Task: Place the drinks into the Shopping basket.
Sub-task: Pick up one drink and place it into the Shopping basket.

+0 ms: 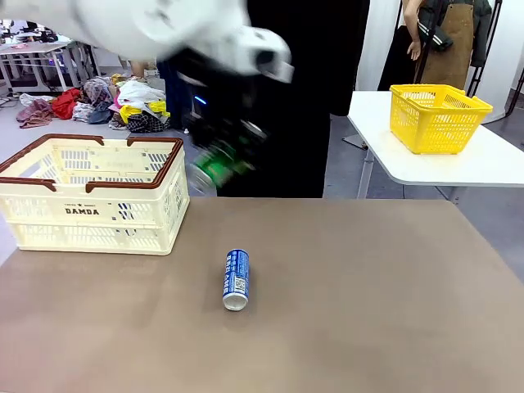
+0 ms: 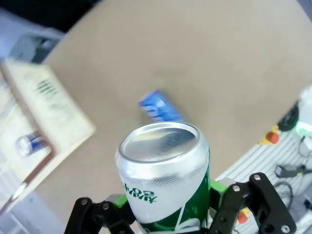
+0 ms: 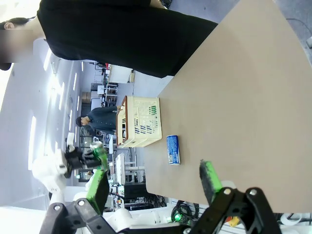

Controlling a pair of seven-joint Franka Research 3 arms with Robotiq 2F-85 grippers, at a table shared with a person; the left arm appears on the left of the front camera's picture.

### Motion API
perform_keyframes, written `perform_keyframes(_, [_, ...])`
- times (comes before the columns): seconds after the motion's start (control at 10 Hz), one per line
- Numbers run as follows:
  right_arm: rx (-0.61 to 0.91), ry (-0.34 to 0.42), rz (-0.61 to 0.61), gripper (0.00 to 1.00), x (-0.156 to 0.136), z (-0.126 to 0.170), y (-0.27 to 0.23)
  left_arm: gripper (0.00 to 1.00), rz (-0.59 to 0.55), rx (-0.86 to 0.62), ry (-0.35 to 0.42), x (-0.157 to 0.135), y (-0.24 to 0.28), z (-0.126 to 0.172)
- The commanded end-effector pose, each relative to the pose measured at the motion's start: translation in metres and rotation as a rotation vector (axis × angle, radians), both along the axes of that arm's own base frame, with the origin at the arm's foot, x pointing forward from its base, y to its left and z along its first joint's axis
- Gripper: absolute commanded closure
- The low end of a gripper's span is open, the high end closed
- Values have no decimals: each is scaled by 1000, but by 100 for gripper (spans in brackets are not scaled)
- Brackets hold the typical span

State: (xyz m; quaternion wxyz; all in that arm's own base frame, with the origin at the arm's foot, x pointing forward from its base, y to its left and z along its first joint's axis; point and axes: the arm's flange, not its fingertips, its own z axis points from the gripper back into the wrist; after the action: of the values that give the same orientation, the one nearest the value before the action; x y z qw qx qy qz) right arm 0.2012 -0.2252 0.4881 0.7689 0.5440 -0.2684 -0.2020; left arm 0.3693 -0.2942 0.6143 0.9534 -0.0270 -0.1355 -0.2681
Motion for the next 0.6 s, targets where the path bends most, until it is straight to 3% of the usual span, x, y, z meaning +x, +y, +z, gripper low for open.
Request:
perform_keyframes(0.0, [7, -41, 4, 0, 3, 2, -1, 100, 110, -114, -8, 22, 127, 15])
perform_keyframes(0.2, [7, -41, 4, 0, 3, 2, -1, 100, 238, -126, -40, 40, 256, 23])
perform_keyframes(0.3, [7, -41, 4, 0, 3, 2, -1, 100, 343, -162, -1, 51, 309, 13])
perform_keyframes(0.5, [7, -41, 4, 0, 3, 2, -1, 100, 405, -219, 30, 54, 340, 1])
